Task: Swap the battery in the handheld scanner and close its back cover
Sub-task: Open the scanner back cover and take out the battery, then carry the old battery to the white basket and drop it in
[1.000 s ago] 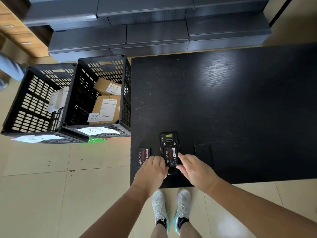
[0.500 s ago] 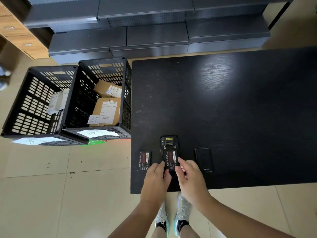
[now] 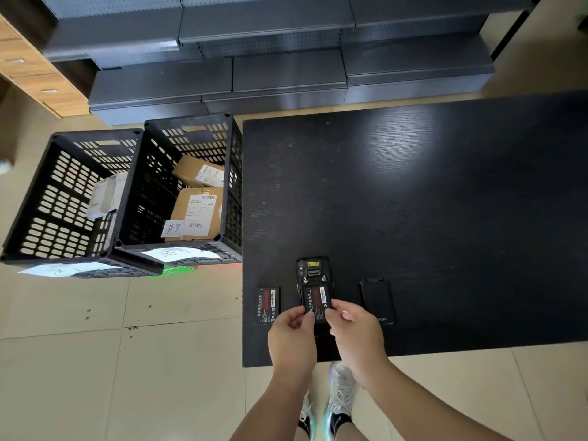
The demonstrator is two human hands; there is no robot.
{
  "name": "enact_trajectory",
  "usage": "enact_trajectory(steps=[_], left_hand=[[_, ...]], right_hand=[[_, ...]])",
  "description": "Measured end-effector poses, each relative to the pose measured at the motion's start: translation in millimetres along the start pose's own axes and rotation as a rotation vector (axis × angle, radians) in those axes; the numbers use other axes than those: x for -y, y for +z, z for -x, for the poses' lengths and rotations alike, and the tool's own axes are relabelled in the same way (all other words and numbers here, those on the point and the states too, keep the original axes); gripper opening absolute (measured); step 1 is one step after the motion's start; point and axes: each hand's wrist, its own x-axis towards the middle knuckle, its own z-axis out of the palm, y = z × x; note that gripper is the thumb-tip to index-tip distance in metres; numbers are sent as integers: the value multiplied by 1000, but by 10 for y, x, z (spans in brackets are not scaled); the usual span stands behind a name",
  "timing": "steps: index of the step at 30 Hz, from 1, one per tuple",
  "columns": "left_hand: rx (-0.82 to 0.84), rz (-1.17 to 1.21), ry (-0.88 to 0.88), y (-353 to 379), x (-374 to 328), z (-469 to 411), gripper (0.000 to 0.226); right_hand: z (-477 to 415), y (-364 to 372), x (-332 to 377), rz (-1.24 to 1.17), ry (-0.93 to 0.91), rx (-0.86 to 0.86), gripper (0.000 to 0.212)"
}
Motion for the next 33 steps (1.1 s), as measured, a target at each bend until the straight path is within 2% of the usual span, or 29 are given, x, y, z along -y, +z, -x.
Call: enact_trajectory(steps=[9,16,27,33], left_hand=[[104,106,17,-113,-124,96,16],[200,154,122,-306,-656,360,18],[392,250,370,-453,-1875,1091,20],[525,260,442,-283,-2234,1539,21]], right_hand=[[118,-68,156,-198,15,38,16],[368,-205,671,-250,-30,52,21],[1033,-784,1890,-410,-312,-81,26],[1364,-1264,2124,-474,-421,-193,24]])
